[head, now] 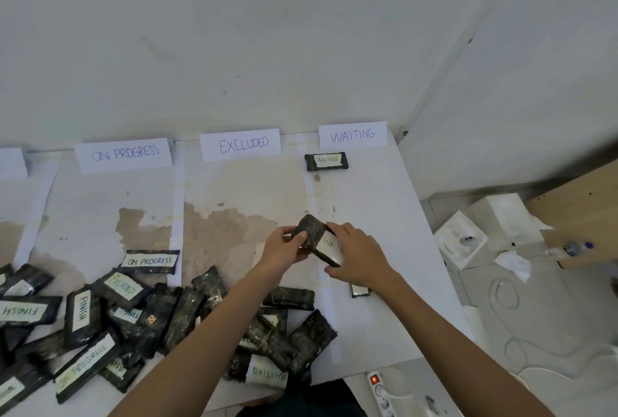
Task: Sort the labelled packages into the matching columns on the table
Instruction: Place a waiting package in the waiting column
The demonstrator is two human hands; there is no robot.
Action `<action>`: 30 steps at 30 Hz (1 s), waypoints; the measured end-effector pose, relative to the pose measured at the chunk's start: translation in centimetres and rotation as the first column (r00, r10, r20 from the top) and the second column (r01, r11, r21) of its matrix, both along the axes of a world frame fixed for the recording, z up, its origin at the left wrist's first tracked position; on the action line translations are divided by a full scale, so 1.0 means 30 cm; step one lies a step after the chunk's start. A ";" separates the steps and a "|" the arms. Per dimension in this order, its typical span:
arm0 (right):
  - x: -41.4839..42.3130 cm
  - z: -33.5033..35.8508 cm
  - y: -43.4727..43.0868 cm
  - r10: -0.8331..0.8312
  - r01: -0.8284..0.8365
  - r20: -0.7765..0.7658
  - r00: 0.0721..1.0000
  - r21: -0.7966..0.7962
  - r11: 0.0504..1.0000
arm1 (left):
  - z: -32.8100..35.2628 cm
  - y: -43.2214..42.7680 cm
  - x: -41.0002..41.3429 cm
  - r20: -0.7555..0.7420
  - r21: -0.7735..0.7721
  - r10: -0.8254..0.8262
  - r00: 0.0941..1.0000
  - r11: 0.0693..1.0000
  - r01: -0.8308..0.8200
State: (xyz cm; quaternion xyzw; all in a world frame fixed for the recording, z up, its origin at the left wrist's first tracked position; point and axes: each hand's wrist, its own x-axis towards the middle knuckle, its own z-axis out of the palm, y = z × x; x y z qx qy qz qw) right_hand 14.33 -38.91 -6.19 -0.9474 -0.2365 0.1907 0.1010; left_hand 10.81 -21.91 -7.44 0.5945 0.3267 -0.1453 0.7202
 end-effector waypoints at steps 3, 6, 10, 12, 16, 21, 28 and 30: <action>0.078 -0.017 -0.028 -0.070 0.071 0.052 0.996 -0.027 0.997 | 0.020 -0.033 0.081 0.041 0.006 -0.035 0.999 0.999 0.035; 0.200 -0.018 -0.078 -0.101 0.102 0.067 0.993 -0.022 0.995 | 0.032 -0.046 0.182 0.073 0.131 -0.115 0.991 0.986 0.105; 0.402 -0.023 -0.165 -0.102 0.117 0.149 0.984 -0.100 0.988 | -0.004 -0.025 0.325 0.091 0.397 -0.206 0.974 0.905 0.155; 0.508 -0.038 -0.206 -0.107 0.136 0.188 0.976 -0.148 0.980 | -0.035 -0.008 0.391 0.079 0.495 -0.249 0.965 0.850 0.179; 0.710 -0.099 -0.265 -0.104 0.150 0.213 0.972 -0.215 0.965 | -0.123 0.026 0.494 0.000 0.656 -0.330 0.944 0.713 0.249; 0.881 -0.196 -0.279 -0.015 0.077 0.217 0.976 -0.283 0.956 | -0.213 0.033 0.566 -0.107 0.721 -0.354 0.929 0.615 0.318; 0.996 -0.265 -0.252 0.091 -0.038 0.171 0.981 -0.292 0.956 | -0.253 0.007 0.591 -0.129 0.755 -0.356 0.926 0.570 0.324; 1.006 -0.273 -0.255 0.103 -0.052 0.164 0.981 -0.285 0.957 | -0.255 0.002 0.595 -0.141 0.770 -0.354 0.925 0.547 0.327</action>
